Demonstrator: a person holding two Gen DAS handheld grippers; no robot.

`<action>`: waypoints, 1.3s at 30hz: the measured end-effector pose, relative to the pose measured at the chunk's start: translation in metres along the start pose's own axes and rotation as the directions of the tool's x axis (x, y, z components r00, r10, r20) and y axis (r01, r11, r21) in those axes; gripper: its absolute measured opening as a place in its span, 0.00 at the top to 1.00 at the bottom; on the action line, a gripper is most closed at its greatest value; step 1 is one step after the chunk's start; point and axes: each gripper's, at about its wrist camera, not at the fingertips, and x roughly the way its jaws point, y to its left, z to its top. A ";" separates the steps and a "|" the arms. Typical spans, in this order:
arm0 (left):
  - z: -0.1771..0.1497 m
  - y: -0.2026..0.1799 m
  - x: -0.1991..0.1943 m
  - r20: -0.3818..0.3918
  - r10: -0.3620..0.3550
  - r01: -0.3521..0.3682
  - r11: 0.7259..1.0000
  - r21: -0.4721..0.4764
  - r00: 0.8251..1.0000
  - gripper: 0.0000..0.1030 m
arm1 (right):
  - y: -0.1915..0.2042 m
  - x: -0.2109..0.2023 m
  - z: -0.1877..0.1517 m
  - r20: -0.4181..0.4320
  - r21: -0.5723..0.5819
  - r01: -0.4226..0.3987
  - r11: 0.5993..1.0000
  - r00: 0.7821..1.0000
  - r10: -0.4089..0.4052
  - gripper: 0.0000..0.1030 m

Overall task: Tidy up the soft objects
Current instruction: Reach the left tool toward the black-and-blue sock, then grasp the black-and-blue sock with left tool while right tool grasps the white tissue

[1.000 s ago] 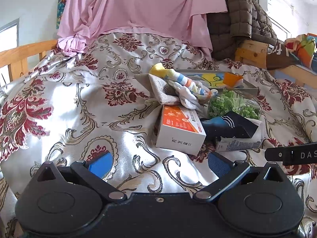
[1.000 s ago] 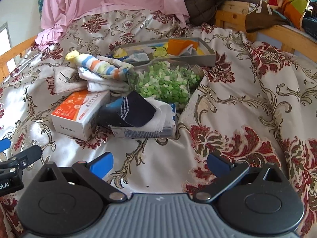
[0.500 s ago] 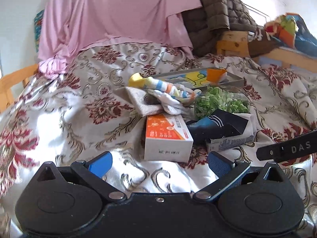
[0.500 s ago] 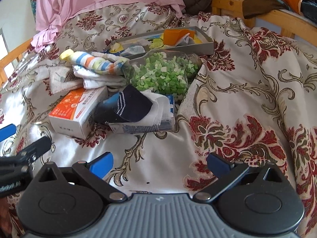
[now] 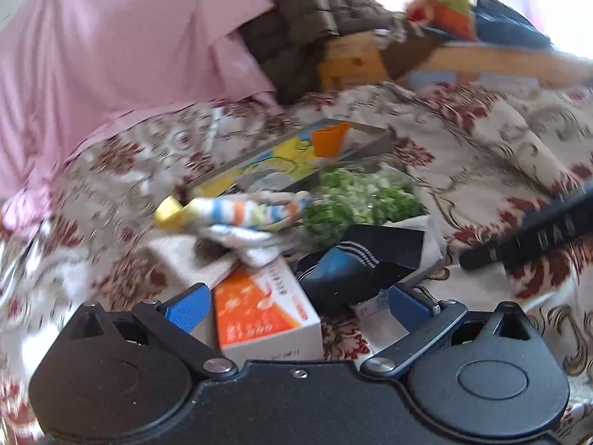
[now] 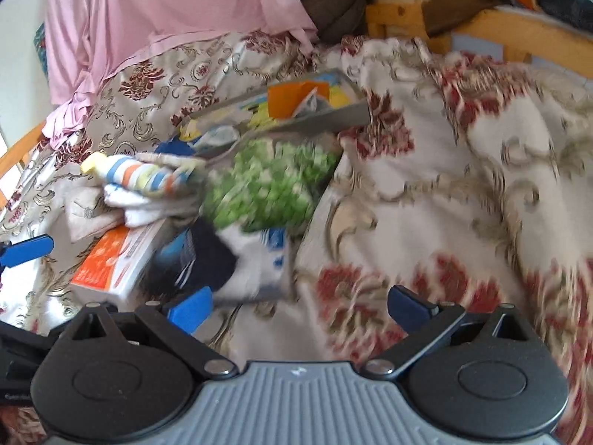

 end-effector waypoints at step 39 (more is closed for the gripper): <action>0.028 -0.015 0.078 -0.205 -0.209 0.230 0.969 0.087 0.956 0.93 | 0.041 0.038 -0.006 0.045 -0.589 -0.110 0.800 0.985 0.168 0.56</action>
